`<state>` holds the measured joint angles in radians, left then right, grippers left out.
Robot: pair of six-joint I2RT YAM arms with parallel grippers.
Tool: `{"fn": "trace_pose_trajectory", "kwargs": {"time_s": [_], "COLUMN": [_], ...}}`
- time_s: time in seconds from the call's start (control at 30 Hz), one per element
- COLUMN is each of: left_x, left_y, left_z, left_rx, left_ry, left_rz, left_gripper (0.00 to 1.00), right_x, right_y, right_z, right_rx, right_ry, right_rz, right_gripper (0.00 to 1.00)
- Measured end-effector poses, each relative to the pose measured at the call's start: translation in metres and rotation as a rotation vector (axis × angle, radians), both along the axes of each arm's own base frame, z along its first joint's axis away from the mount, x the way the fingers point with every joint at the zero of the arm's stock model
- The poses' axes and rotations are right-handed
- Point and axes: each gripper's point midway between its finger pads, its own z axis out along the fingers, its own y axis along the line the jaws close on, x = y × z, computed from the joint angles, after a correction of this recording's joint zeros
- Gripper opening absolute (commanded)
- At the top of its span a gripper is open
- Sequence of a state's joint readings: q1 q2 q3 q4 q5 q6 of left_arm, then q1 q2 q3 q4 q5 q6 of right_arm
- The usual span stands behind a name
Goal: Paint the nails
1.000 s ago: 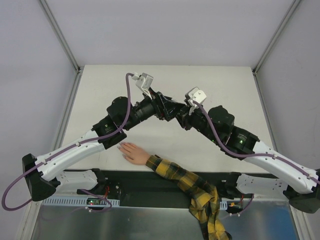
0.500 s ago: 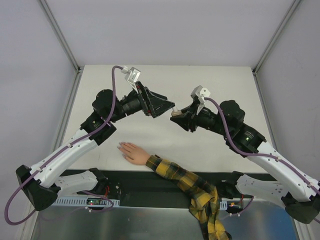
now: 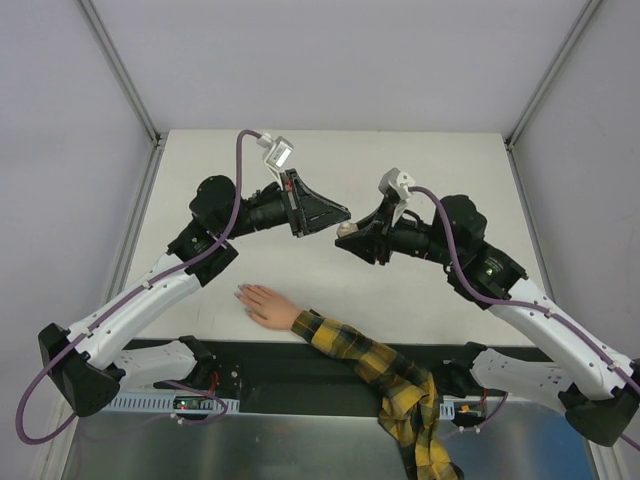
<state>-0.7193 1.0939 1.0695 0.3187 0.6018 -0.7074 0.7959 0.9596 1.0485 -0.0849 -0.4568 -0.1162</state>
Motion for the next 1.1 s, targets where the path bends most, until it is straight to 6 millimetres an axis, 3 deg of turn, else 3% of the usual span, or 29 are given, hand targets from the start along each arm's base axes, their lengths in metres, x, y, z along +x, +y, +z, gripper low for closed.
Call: {"fn": "trace_pose_trajectory", "kwargs": {"time_s": [0.07,0.23,0.33,0.6,0.7,0.9,1.03,1.1], "left_x": [0.004,0.013,0.017,0.024,0.023,0.014,0.007,0.01], "left_y": [0.0,-0.01,-0.01,-0.016,-0.019,-0.016,-0.002,0.011], "left_z": [0.0,-0.006,-0.001,-0.003,-0.006,-0.01,-0.003,0.008], "left_rx": [0.0,0.045,0.056,0.074,0.084,0.121,0.142,0.128], "left_ry": [0.002,-0.04,-0.067,-0.081,-0.088,-0.136,-0.166,-0.174], "left_rz": [0.025,0.234,0.32,0.354,0.339,0.298,0.253,0.249], "left_gripper": [0.0,0.0,0.0,0.01,0.22,0.47,0.68,0.72], "right_x": [0.004,0.024,0.031,0.039,0.039,0.043,0.038,0.032], "right_y": [0.0,-0.008,-0.013,-0.021,-0.023,-0.027,-0.022,-0.017], "right_z": [-0.001,-0.006,-0.001,-0.002,-0.006,-0.002,-0.006,-0.009], "right_rx": [-0.007,-0.158,-0.184,-0.167,-0.156,-0.126,-0.129,-0.132], "right_ry": [-0.007,-0.129,-0.185,-0.215,-0.201,-0.188,-0.173,-0.165], "right_rz": [-0.034,-0.382,-0.492,-0.512,-0.485,-0.445,-0.363,-0.309], "right_gripper": [0.0,0.0,0.0,0.0,0.0,0.0,0.0,0.0]}}
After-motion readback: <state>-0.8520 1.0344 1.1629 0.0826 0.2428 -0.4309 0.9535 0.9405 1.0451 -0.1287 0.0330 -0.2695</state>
